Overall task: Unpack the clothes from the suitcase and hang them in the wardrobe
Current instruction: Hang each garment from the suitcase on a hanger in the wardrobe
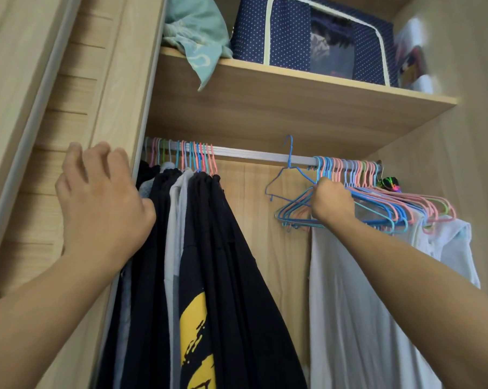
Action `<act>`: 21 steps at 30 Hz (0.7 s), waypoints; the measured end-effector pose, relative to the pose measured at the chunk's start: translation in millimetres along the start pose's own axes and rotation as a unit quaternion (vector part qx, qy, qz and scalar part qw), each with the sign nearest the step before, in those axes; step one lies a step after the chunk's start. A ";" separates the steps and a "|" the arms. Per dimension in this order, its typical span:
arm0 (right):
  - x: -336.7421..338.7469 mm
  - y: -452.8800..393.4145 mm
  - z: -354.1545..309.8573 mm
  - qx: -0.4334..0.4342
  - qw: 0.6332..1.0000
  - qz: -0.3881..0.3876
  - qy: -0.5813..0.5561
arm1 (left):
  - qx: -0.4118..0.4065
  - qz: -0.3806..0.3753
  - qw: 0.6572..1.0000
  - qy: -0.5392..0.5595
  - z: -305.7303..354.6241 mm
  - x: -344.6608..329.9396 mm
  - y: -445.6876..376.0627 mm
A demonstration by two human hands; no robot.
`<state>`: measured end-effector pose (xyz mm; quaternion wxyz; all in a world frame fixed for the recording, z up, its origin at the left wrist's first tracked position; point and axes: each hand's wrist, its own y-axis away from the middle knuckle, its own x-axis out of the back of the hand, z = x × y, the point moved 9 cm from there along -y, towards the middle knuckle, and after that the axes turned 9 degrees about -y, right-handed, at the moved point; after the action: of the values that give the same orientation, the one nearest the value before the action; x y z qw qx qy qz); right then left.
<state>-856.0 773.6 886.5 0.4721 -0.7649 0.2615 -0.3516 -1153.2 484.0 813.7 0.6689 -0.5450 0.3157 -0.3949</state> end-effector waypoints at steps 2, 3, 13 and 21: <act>3.7 19.8 2.6 0.006 0.999 0.026 -0.031 | -0.003 -0.003 1.000 0.000 0.4 0.3 0.2; 5.0 31.9 7.8 0.006 0.997 0.040 -0.058 | -0.007 -0.003 1.000 -0.003 0.7 1.6 -0.3; 45.2 266.7 143.5 -0.184 0.883 -0.083 -0.423 | -0.107 -0.046 0.941 0.317 104.8 32.9 80.3; 260.0 545.3 330.3 -0.381 0.814 -0.187 -0.396 | -0.199 -0.373 0.799 0.428 289.5 44.5 371.9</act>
<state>-473.7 533.4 366.7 0.1307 -0.9909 0.0165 0.0280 -816.1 619.1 510.0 0.1431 -0.5169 0.4138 -0.7356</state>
